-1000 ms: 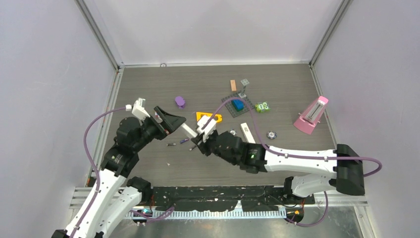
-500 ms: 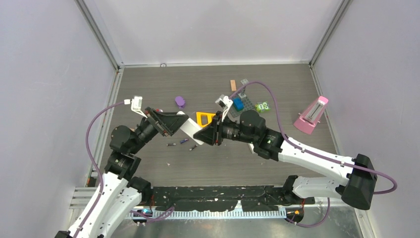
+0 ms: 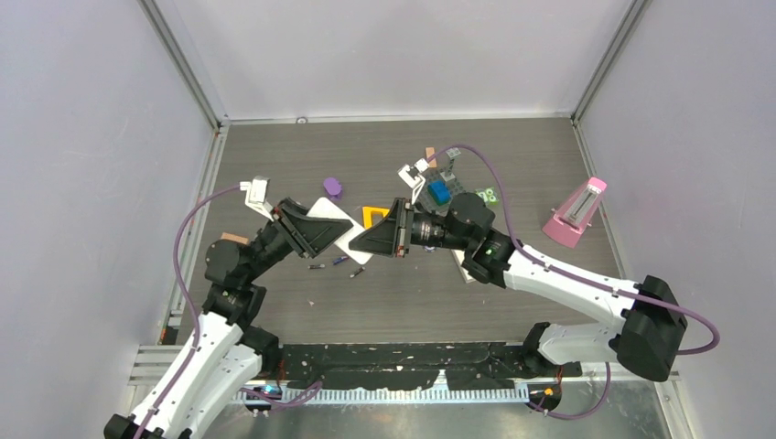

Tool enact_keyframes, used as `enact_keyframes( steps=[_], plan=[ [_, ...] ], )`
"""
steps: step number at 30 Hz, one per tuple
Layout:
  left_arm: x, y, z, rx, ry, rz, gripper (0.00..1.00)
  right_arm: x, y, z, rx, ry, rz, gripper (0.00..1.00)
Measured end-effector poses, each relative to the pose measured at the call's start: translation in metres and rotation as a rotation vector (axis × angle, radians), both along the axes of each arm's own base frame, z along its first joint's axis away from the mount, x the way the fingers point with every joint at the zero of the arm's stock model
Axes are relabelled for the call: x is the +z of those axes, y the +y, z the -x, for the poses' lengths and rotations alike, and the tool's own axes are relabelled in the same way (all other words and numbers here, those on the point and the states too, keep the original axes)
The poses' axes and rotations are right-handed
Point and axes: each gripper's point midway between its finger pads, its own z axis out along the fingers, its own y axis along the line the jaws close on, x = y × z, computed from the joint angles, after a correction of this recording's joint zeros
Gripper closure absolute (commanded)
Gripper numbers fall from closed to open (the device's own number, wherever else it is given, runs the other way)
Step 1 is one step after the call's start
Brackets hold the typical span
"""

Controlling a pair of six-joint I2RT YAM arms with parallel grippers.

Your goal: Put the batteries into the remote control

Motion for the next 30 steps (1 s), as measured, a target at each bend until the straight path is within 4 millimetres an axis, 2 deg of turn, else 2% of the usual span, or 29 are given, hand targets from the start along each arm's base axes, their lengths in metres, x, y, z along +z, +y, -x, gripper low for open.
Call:
enact_keyframes(
  steps=[9, 12, 16, 20, 23, 26, 30],
  plan=[
    [0.007, 0.001, 0.006, -0.028, 0.034, 0.051, 0.9, 0.008, 0.002, 0.003, 0.04, 0.038, -0.057, 0.91],
    [0.006, 0.0, 0.003, -0.033, 0.068, 0.066, 1.0, 0.006, 0.003, 0.002, 0.041, 0.036, -0.061, 0.82],
    [0.003, -0.002, 0.0, -0.036, 0.097, 0.069, 1.0, 0.002, 0.002, -0.002, 0.022, 0.057, -0.061, 0.66],
    [0.001, 0.001, -0.007, -0.004, 0.118, 0.096, 1.0, -0.004, 0.002, -0.011, -0.034, 0.093, -0.063, 0.6],
    [-0.009, 0.005, -0.014, 0.031, 0.166, 0.127, 1.0, -0.013, 0.001, -0.02, -0.088, 0.119, -0.055, 0.56],
    [-0.016, 0.007, -0.019, 0.053, 0.208, 0.154, 1.0, -0.021, 0.0, -0.026, -0.127, 0.146, -0.047, 0.56],
    [-0.023, 0.01, -0.023, 0.069, 0.252, 0.192, 1.0, -0.026, -0.001, -0.031, -0.16, 0.171, -0.051, 0.66]
  ],
)
